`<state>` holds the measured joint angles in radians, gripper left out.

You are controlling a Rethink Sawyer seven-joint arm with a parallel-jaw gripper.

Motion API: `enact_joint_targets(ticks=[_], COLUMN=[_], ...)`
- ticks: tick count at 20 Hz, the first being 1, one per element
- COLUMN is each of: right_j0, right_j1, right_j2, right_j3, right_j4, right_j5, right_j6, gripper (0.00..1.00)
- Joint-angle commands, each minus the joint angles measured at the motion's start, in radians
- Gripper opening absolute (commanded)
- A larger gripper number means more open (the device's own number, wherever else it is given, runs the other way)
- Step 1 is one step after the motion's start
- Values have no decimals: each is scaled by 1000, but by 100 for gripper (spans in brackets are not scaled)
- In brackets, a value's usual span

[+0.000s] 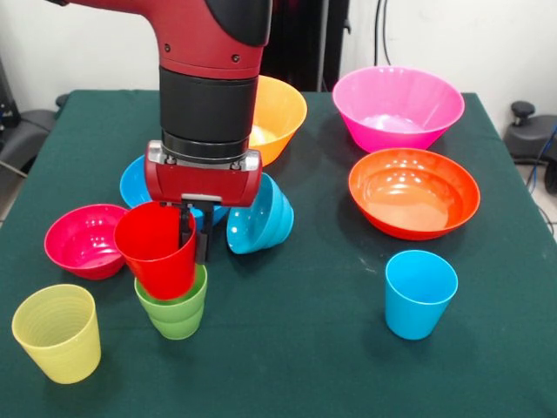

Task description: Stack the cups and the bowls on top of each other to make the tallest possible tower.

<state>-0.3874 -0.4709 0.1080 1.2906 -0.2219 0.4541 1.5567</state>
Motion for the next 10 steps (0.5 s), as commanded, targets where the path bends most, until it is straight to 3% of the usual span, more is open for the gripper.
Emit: enact_joint_targets(ticks=[1, 10], right_j0=[15, 9], right_j1=[44, 80], right_j2=[5, 11], right_j3=[42, 49], right_j4=[-112, -139], right_j5=[-25, -81], right_j6=[-8, 19], gripper=[0, 0])
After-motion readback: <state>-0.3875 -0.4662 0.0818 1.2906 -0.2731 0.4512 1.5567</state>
